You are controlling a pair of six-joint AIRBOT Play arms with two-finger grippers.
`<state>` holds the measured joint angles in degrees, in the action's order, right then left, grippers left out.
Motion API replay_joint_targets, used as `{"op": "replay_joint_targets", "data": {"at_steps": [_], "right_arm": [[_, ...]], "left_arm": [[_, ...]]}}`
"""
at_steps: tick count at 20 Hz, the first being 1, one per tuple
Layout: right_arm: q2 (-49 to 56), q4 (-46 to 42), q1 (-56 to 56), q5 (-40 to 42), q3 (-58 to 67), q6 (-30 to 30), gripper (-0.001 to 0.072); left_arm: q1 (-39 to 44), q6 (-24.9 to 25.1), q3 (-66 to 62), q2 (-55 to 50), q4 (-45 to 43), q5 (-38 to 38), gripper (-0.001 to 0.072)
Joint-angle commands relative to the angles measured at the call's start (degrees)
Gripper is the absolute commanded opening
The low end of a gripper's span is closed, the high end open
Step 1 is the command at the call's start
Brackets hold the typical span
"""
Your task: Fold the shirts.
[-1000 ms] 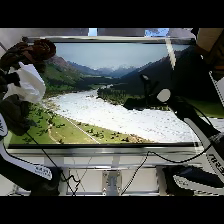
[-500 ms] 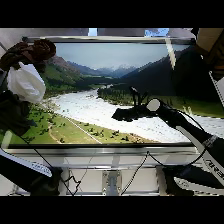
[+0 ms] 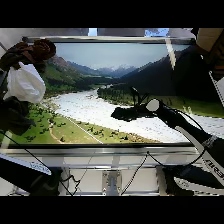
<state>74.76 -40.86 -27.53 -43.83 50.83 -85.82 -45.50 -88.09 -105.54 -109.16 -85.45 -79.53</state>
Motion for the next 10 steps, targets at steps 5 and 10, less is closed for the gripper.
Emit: {"op": "replay_joint_targets", "data": {"at_steps": [5,10], "right_arm": [[0.04,-0.15,0.09,5.31,-0.02,-0.35,0.0300],[0.02,-6.75,2.69,9.70,2.29,-0.33,0.0025]], "left_arm": [[-0.85,4.85,0.15,-5.16,20.65,-4.28,0.0022],[6.80,18.21,0.13,-5.79,55.78,-12.24,0.0019]]}}
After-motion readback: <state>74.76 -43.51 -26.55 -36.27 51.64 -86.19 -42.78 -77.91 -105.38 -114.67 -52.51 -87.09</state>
